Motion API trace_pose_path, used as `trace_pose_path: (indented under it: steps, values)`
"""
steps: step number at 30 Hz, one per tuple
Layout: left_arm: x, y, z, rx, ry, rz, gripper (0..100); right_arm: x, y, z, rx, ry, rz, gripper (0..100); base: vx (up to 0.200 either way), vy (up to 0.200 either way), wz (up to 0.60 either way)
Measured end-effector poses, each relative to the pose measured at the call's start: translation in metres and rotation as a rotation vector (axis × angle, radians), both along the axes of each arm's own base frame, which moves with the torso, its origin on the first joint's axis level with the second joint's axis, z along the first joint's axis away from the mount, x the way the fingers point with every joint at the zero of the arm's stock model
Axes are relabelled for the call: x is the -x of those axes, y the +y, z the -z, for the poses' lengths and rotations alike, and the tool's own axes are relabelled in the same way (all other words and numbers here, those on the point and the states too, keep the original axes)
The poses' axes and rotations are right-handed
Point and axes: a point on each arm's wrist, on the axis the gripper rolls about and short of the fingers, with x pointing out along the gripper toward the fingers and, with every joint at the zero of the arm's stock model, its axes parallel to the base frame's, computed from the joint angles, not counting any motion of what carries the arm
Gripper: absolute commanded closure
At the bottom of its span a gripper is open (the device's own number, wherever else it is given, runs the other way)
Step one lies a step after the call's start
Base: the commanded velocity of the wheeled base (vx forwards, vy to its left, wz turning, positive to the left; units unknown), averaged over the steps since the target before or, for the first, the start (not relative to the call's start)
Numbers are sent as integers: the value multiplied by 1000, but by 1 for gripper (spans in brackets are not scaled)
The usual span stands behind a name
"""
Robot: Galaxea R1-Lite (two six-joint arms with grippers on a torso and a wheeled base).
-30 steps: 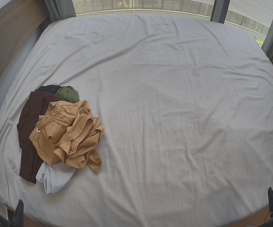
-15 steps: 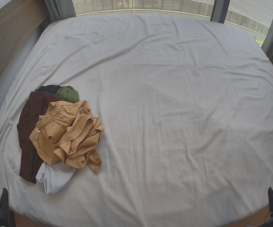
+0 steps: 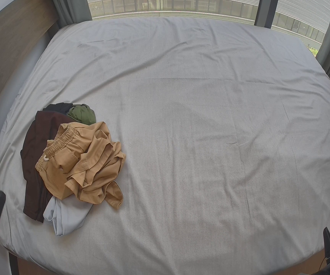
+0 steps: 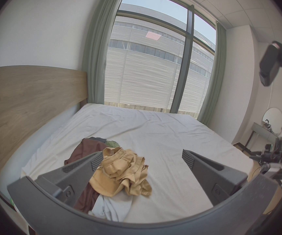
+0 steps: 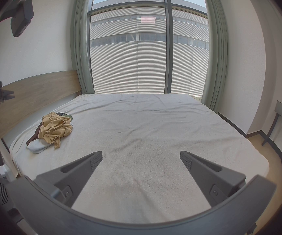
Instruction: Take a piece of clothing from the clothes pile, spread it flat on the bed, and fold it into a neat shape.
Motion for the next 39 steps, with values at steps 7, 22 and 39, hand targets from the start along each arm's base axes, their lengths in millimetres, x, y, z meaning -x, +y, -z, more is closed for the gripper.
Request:
trace_pose_path:
  steps: [7, 22, 39]
  values:
    - [-37, -11, -48, 31, 37, 59, 0, 0, 0, 0, 0, 0, -1, 0, 0, 0, 0]
    - [-120, -26, -69, 60, 134, 61, 0, 0, 0, 0, 0, 0, -2, 0, 0, 0, 0]
    - [-176, -5, -39, 138, 284, 117, 0, 0, 0, 0, 0, 0, -2, 0, 0, 0, 0]
